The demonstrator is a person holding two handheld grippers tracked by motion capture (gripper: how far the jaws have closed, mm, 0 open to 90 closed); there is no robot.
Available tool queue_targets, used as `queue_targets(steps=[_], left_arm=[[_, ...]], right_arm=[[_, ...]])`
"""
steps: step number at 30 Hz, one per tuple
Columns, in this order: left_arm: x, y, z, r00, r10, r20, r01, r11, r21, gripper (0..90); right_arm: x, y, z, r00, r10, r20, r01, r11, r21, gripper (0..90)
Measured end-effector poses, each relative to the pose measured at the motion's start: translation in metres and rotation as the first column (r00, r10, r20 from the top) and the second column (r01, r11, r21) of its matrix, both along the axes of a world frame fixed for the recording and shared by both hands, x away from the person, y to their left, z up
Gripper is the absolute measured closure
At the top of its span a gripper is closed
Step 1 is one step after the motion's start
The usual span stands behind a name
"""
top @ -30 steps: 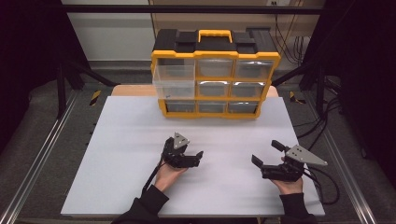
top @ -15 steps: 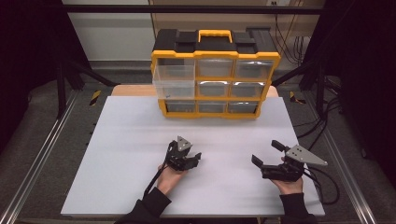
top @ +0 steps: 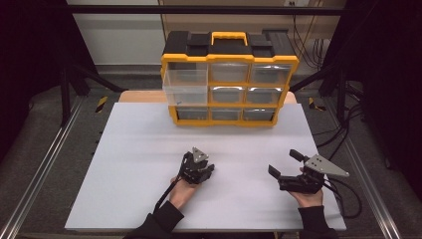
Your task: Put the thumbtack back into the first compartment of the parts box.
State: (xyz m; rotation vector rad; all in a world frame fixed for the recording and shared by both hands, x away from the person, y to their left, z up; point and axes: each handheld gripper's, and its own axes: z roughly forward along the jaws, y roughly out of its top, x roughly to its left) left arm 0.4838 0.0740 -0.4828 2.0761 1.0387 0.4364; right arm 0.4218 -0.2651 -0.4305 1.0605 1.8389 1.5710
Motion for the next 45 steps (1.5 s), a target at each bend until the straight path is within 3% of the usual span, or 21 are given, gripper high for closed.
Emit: queue_targets(steps=[13, 25, 30, 39, 45], left_arm=[[-0.0019, -0.0024, -0.0004, 1.0, 0.001, 0.009, -0.001, 0.9998, 0.018, 80.7], [-0.0031, -0.0028, 0.0002, 0.9999, -0.011, 0.01, 0.011, 0.9994, 0.033, 80.7], [-0.0051, -0.0031, 0.0009, 0.9995, -0.026, 0.017, 0.025, 0.998, 0.058, 78.9], [-0.0054, -0.0035, 0.0013, 0.999, -0.038, 0.026, 0.036, 0.9964, 0.077, 84.4], [-0.0035, -0.0001, 0.002, 0.9991, -0.041, 0.013, 0.04, 0.9977, 0.055, 84.7]], right_arm=[[0.0002, -0.0005, 0.0001, 1.0, 0.002, 0.004, -0.002, 1.0, -0.002, 1.3], [0.0003, -0.0008, 0.0003, 1.0, 0.002, 0.008, -0.002, 1.0, -0.001, 1.3], [0.0002, -0.0005, 0.0004, 0.9999, 0.003, 0.011, -0.003, 1.0, 0.007, 1.3], [0.0001, -0.0008, 0.0005, 1.0, 0.003, 0.007, -0.003, 1.0, 0.002, 1.3], [-0.0001, 0.0001, 0.0001, 1.0, 0.0, -0.001, 0.0, 1.0, 0.002, 1.3]])
